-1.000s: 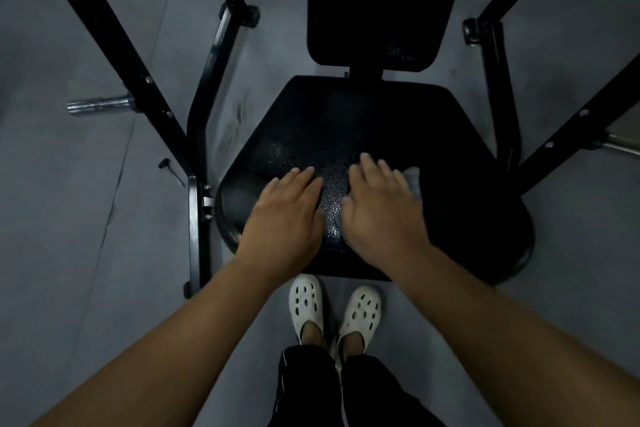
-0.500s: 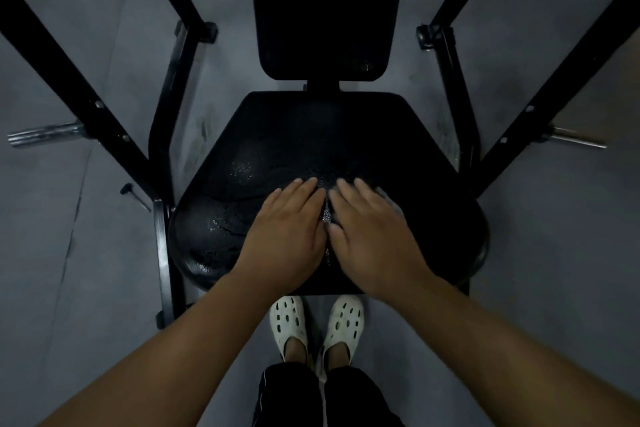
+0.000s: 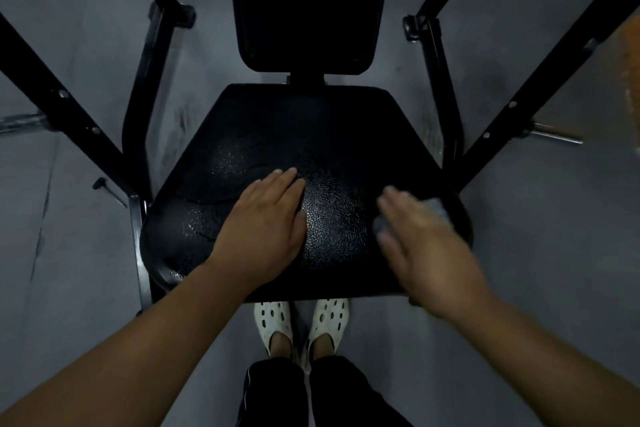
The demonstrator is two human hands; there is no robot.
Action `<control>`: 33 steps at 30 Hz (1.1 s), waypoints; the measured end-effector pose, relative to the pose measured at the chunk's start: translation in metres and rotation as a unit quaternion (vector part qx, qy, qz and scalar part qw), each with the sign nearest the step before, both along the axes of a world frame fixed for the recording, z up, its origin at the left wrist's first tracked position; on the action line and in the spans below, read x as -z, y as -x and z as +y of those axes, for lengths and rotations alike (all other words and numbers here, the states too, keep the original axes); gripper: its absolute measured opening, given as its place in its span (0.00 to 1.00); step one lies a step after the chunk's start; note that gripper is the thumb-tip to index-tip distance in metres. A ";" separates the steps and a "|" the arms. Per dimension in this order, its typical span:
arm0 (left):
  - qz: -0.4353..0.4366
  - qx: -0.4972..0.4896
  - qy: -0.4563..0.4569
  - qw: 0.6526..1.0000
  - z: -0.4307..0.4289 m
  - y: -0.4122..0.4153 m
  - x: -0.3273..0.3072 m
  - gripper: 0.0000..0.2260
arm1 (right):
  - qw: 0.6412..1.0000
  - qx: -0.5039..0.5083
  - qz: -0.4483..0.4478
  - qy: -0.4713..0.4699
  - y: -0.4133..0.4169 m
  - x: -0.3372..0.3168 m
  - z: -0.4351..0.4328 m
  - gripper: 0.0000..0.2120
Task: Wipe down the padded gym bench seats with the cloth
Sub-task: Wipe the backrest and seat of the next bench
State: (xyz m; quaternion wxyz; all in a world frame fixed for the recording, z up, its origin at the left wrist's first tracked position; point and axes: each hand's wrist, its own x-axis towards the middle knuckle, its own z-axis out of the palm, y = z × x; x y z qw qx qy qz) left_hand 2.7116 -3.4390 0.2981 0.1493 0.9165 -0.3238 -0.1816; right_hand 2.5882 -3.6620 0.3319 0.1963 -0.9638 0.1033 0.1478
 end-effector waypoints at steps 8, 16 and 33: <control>0.000 -0.006 -0.004 1.000 -0.002 0.003 -0.001 0.28 | 0.994 -0.106 0.005 -0.036 -0.017 -0.005 0.065 0.29; -0.002 -0.009 -0.015 1.000 -0.004 0.005 -0.001 0.28 | 0.998 0.020 0.016 0.052 -0.067 0.025 0.021 0.29; 0.017 0.017 -0.028 0.999 -0.028 0.001 -0.002 0.28 | 0.999 -0.046 0.014 -0.003 -0.034 0.019 -0.013 0.30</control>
